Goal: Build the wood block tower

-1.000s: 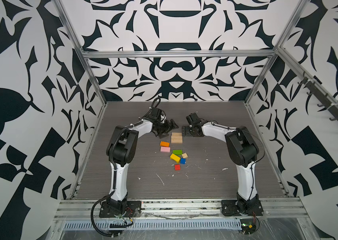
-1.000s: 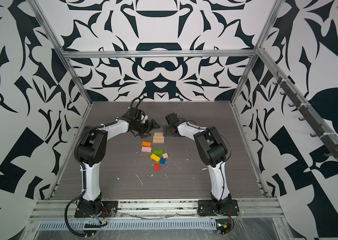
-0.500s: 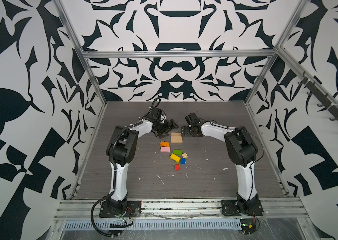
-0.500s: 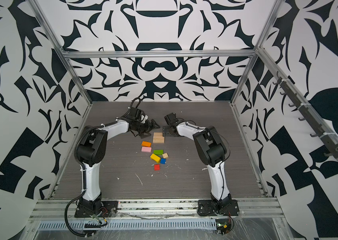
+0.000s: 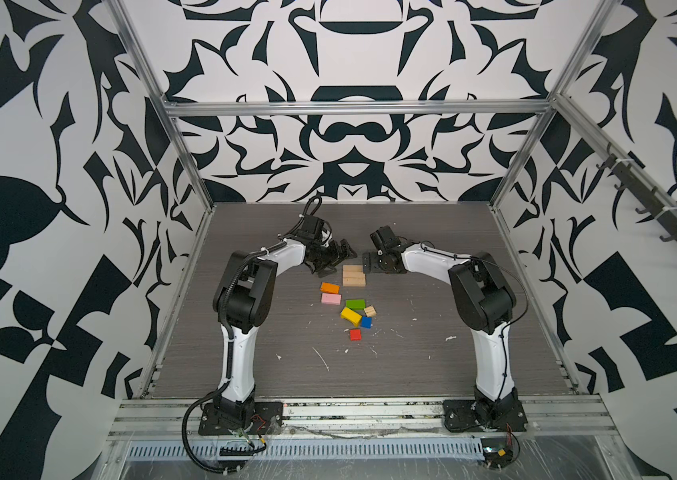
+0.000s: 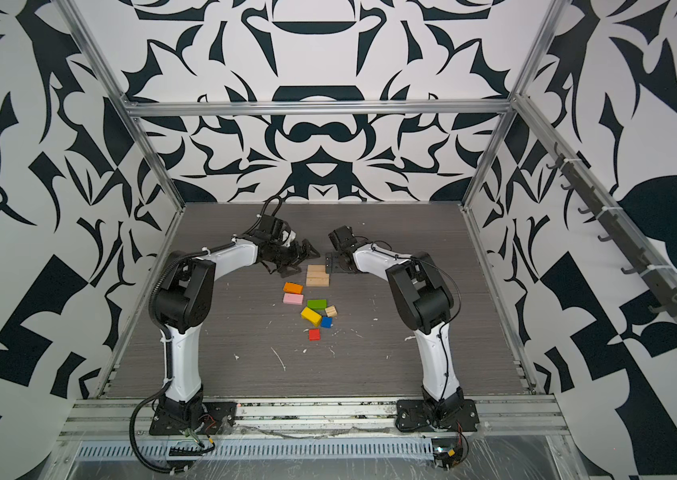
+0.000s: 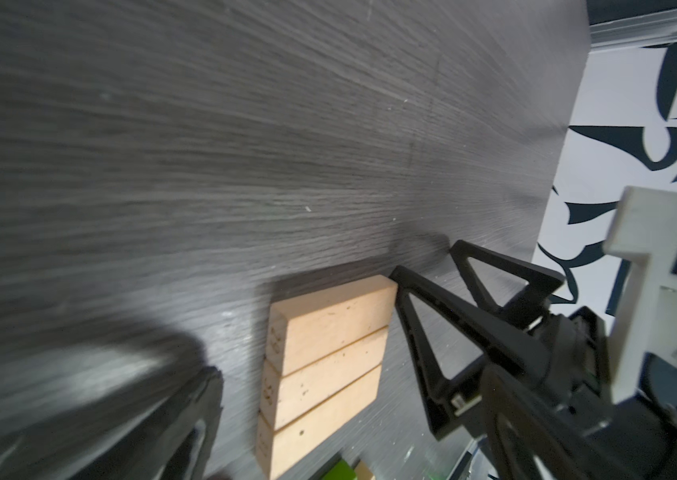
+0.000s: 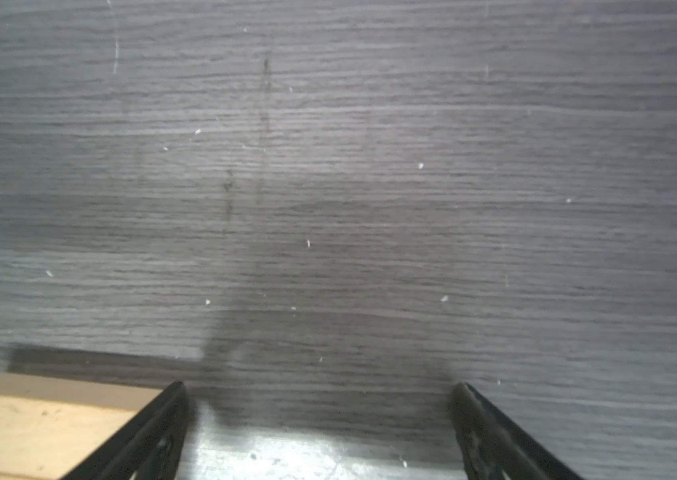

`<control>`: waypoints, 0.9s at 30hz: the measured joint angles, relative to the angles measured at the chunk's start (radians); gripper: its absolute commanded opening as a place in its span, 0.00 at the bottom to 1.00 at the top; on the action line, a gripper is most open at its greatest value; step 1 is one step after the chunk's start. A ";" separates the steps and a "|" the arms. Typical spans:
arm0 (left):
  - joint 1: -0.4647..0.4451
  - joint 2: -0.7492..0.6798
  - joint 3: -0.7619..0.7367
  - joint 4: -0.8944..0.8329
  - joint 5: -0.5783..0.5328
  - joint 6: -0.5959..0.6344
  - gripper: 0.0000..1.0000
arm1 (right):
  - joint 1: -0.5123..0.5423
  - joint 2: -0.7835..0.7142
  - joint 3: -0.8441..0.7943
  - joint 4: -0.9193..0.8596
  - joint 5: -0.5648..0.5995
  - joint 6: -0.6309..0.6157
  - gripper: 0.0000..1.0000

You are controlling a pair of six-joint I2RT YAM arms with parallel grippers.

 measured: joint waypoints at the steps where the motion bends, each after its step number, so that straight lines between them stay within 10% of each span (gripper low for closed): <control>1: 0.001 0.000 0.005 -0.013 -0.007 0.006 1.00 | -0.002 -0.003 -0.002 0.001 -0.001 0.000 1.00; 15: 0.037 -0.050 0.133 -0.184 -0.102 0.112 0.99 | -0.049 -0.198 -0.055 -0.037 0.002 -0.041 1.00; 27: 0.030 -0.256 -0.101 -0.237 -0.198 0.176 1.00 | -0.047 -0.553 -0.320 -0.047 -0.098 -0.057 1.00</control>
